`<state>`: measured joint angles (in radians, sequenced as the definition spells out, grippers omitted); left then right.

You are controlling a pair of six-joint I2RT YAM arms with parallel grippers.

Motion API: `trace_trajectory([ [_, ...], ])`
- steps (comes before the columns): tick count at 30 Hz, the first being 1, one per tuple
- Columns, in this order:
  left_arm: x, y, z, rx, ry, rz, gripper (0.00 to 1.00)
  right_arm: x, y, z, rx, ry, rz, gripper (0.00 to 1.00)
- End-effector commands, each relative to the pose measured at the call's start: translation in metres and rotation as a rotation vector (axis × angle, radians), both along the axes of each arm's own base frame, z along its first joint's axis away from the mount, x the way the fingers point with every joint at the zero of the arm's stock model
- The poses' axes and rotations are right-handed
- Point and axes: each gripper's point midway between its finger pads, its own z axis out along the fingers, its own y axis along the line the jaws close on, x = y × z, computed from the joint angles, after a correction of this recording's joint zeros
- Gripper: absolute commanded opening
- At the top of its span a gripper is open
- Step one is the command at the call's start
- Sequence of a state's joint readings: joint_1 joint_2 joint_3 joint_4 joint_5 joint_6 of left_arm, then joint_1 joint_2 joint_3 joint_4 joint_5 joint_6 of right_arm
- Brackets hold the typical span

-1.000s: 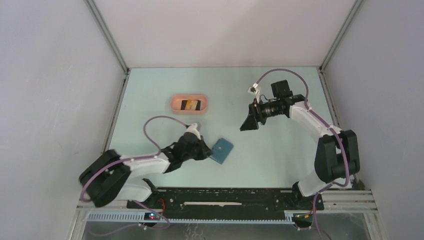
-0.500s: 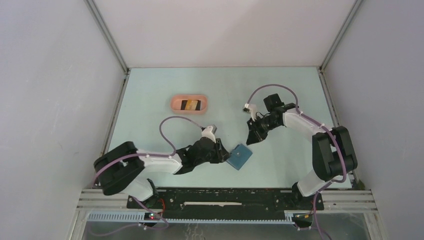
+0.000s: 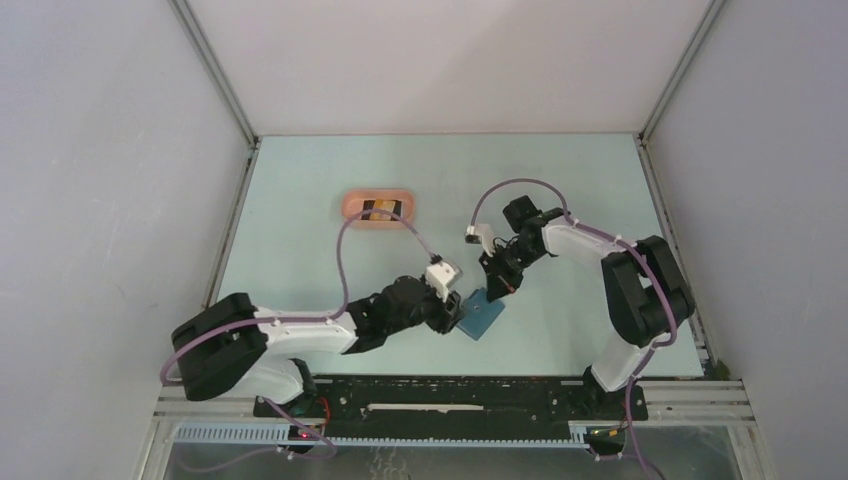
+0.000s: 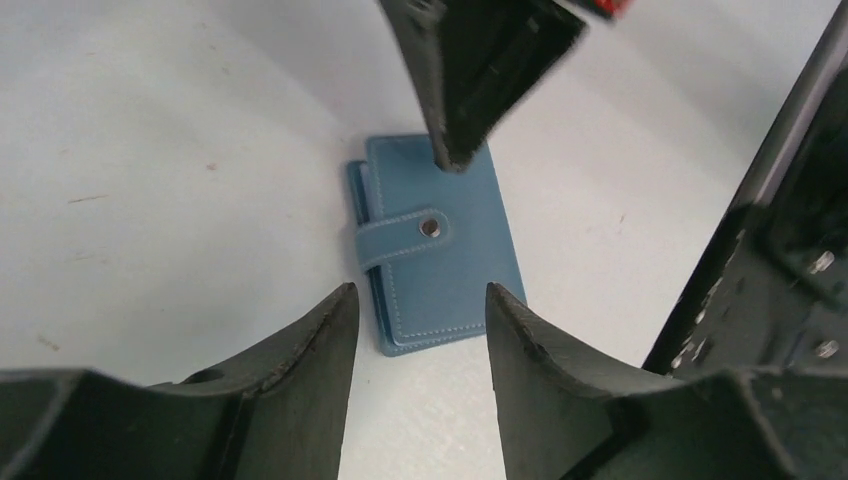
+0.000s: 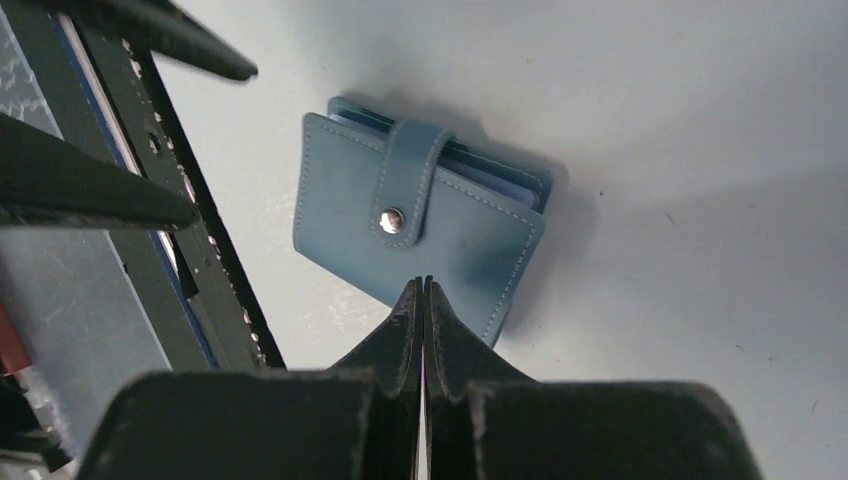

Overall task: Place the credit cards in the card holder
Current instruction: Open the card holder at the center of the board.

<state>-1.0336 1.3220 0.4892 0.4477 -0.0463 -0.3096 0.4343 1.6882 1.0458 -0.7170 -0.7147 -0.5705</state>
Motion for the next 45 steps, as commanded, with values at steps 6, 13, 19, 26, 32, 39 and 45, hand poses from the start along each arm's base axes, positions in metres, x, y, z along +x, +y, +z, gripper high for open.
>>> trace_trajectory([
  [6,0.000,-0.048,-0.013,0.280,-0.339,-0.181,0.58,-0.001,0.000,-0.008,-0.049,0.101,-0.016,0.00],
  [13,0.017,-0.051,-0.027,0.408,-0.367,-0.129,0.58,-0.003,0.000,-0.013,-0.070,0.123,-0.016,0.00],
  [19,0.013,-0.048,-0.043,0.438,-0.332,-0.147,0.54,-0.001,-0.002,-0.015,-0.079,0.127,-0.022,0.00],
  [26,0.018,-0.040,-0.059,0.489,-0.321,-0.109,0.54,-0.002,-0.002,-0.018,-0.094,0.133,-0.023,0.00],
  [32,0.030,-0.020,-0.068,0.530,-0.311,-0.006,0.24,-0.002,-0.003,-0.020,-0.103,0.136,-0.023,0.00],
  [39,0.035,-0.012,-0.060,0.458,-0.266,0.033,0.00,-0.001,-0.006,-0.026,-0.138,0.129,-0.027,0.00],
  [45,0.028,-0.020,-0.050,0.394,-0.271,-0.021,0.12,0.000,-0.006,-0.028,-0.146,0.130,-0.038,0.00],
])
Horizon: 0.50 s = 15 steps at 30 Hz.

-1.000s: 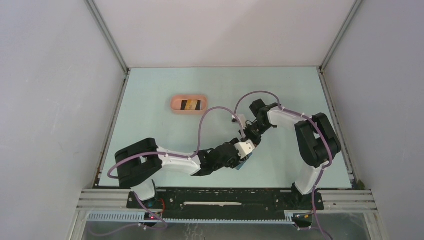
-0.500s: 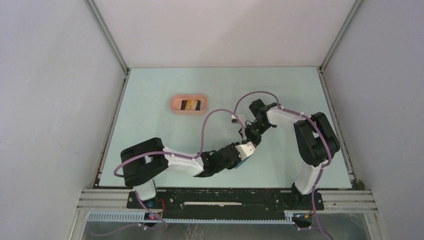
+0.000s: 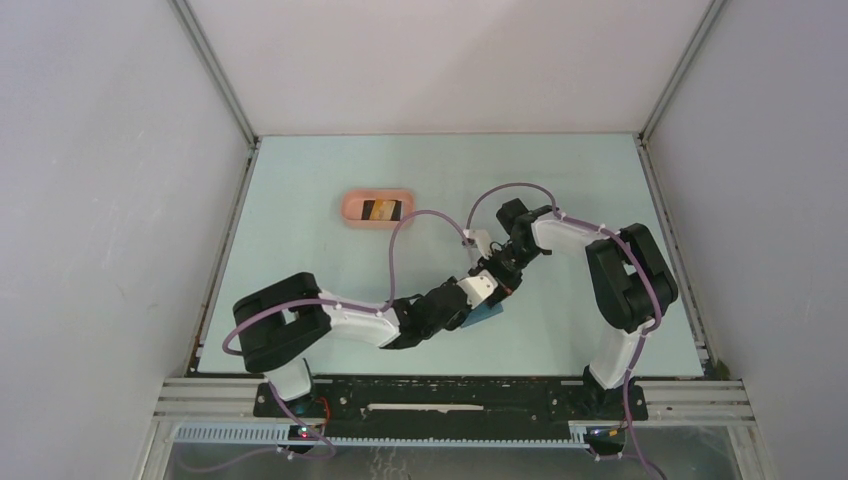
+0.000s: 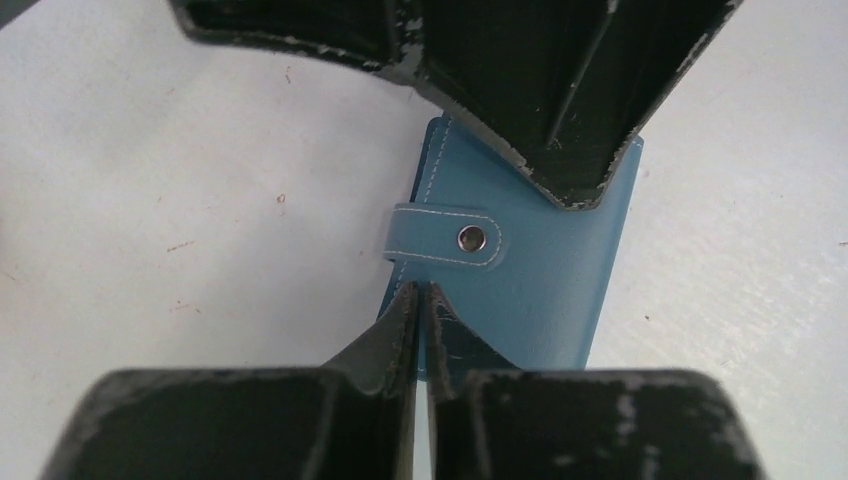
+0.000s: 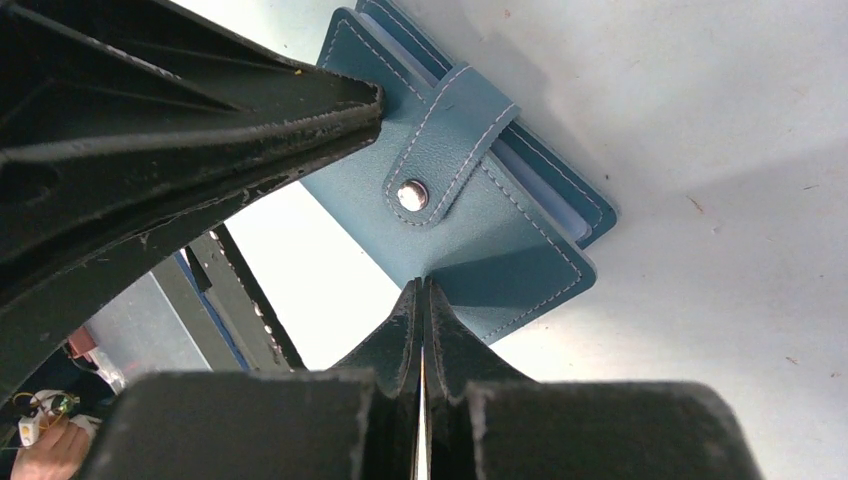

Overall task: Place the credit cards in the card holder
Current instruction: Open the card holder at the center of the board.

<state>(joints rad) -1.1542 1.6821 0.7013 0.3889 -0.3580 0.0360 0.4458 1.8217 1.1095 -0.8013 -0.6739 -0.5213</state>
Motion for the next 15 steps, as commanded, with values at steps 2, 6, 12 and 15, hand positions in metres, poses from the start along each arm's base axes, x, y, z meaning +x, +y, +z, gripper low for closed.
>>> trace_trajectory([
  [2,-0.009,-0.004,0.013,-0.057,-0.002,-0.070,0.21,0.008,0.000,-0.002,-0.031,-0.016,-0.001,0.00],
  [6,-0.017,-0.012,0.021,-0.043,-0.059,-0.137,0.32,0.007,0.000,-0.002,-0.030,-0.008,0.000,0.00],
  [12,-0.010,-0.026,0.019,-0.012,-0.077,-0.140,0.37,0.008,0.000,-0.003,-0.033,-0.005,-0.002,0.00],
  [15,-0.008,-0.031,0.015,0.004,-0.073,-0.135,0.38,0.007,-0.001,-0.003,-0.034,-0.001,-0.003,0.00],
])
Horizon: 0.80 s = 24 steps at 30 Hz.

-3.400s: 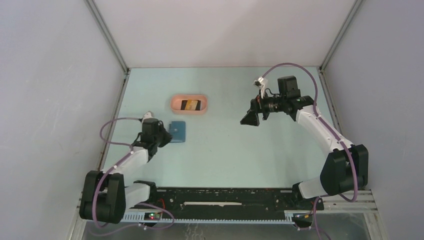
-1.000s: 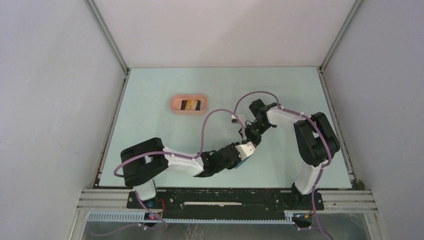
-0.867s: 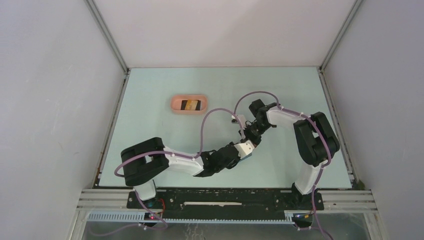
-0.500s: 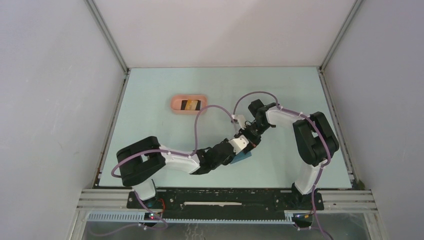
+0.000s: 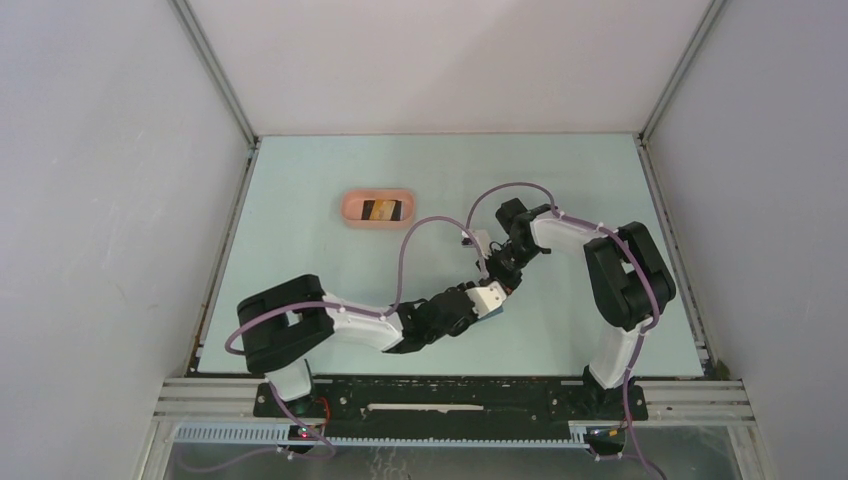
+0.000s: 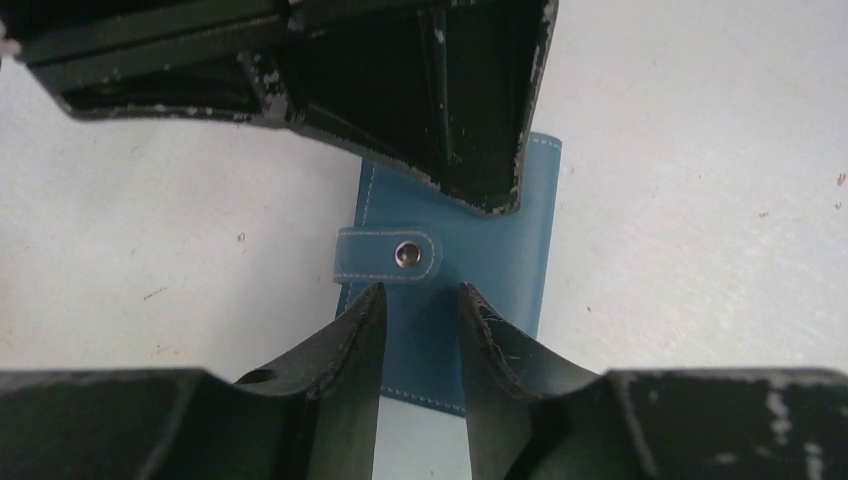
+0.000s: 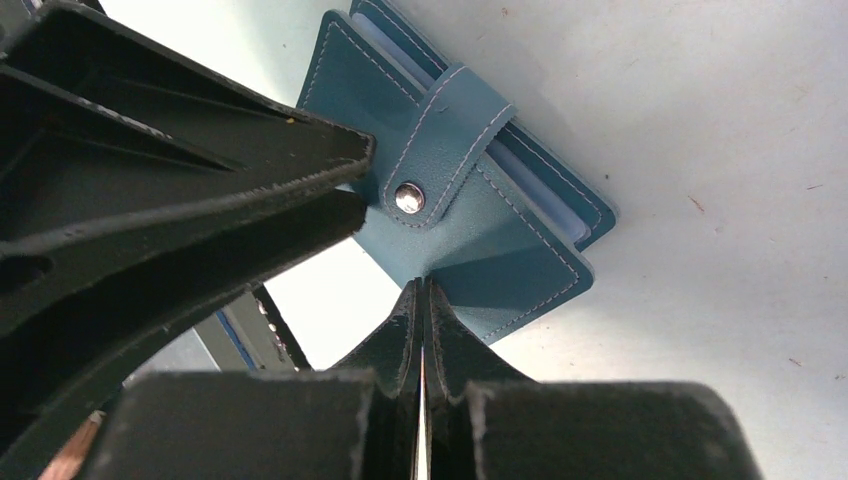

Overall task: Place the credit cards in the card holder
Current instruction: Open the card holder at the center of the board.

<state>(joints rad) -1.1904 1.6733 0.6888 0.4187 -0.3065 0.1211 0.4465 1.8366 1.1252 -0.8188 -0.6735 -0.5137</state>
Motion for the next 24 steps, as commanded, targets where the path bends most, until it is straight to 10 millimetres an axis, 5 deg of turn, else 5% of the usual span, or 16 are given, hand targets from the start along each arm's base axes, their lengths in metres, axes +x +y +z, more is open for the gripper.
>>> trace_trajectory([
  [1,0.010,-0.020,0.011,-0.012,-0.039,-0.013,0.39,0.007,-0.001,-0.003,-0.025,-0.020,0.002,0.00],
  [9,0.020,-0.021,0.002,0.039,-0.064,0.015,0.39,0.007,-0.002,-0.004,-0.027,-0.019,0.001,0.00],
  [16,0.027,-0.003,-0.010,0.051,-0.025,0.074,0.02,0.006,-0.003,-0.006,-0.035,-0.012,0.002,0.00],
  [24,0.040,0.012,-0.002,-0.013,-0.002,0.163,0.00,0.008,-0.006,-0.008,-0.056,-0.016,-0.006,0.00],
])
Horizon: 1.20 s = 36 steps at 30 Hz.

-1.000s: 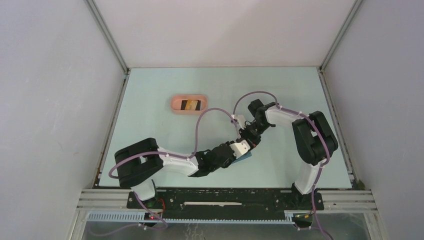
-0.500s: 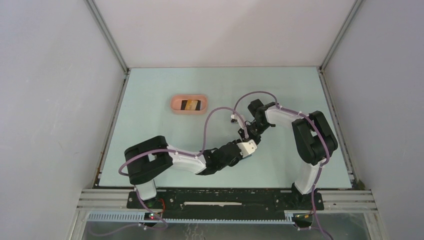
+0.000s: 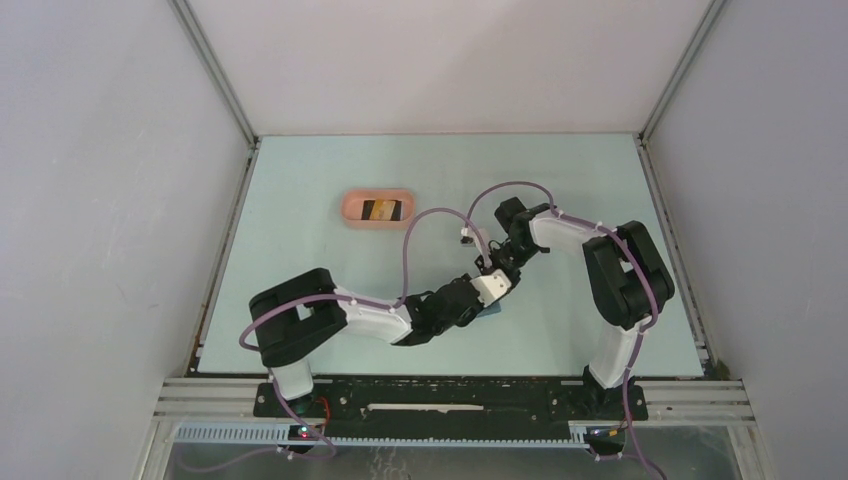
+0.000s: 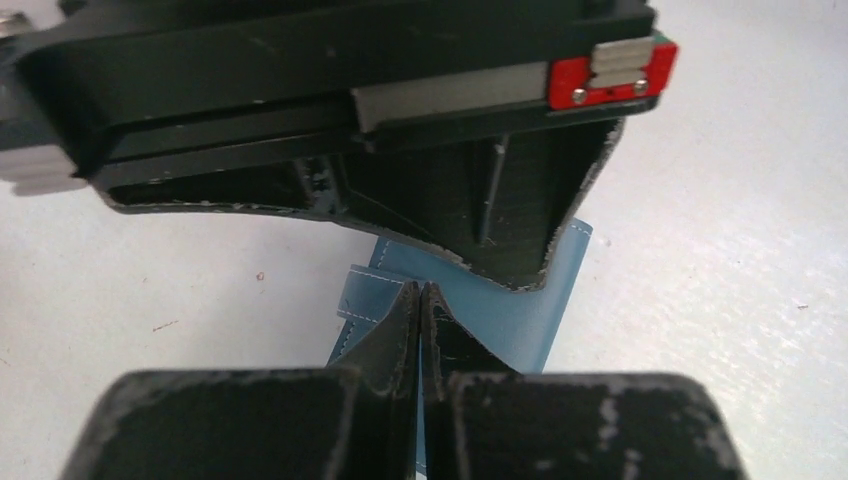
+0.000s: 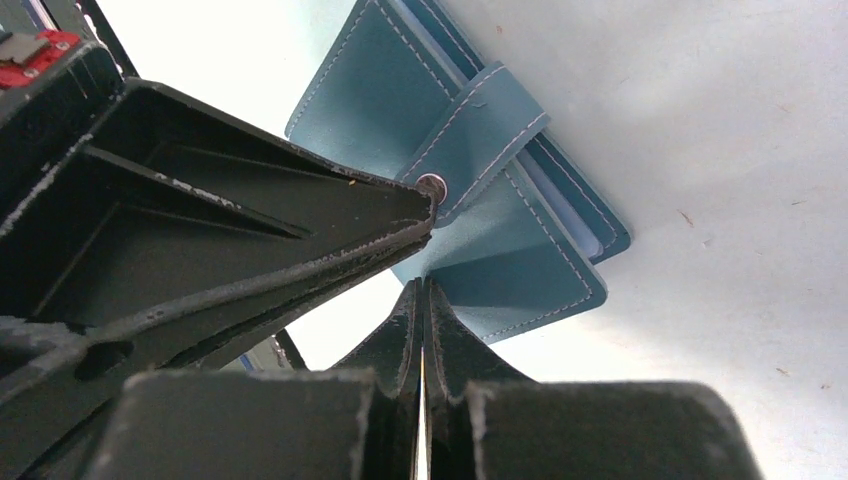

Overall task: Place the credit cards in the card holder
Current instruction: Open the card holder at the center of the board.

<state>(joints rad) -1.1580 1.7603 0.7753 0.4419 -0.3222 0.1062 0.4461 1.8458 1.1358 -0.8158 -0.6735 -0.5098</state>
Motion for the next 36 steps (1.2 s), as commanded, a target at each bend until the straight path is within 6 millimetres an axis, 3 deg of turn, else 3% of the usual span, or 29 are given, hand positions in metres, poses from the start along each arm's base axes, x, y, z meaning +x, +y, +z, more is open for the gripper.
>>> trace_trajectory([
  [1,0.017,0.029,-0.001,0.004,0.007,0.118,0.00,0.005,-0.007,-0.008,-0.057,-0.015,-0.004,0.00],
  [9,0.028,0.053,0.009,-0.035,-0.004,0.231,0.00,0.009,-0.011,-0.007,-0.062,-0.022,-0.019,0.00],
  [15,0.028,0.054,0.017,-0.122,0.060,0.291,0.00,0.010,-0.010,-0.005,-0.050,-0.028,-0.023,0.00],
  [20,0.015,0.047,0.025,-0.223,0.184,0.308,0.00,0.013,0.001,0.035,0.130,-0.060,-0.024,0.00],
  [24,0.001,0.044,0.024,-0.312,0.299,0.335,0.00,0.013,0.016,0.074,0.317,-0.010,-0.086,0.15],
  [26,-0.005,0.047,0.020,-0.343,0.345,0.361,0.00,0.011,0.025,0.082,0.372,0.066,-0.128,0.19],
  [30,-0.008,0.054,0.013,-0.404,0.401,0.445,0.00,0.013,0.040,0.066,0.331,0.225,-0.233,0.14],
  [36,-0.010,0.058,0.006,-0.463,0.448,0.507,0.00,0.007,0.055,0.025,0.182,0.279,-0.277,0.01],
])
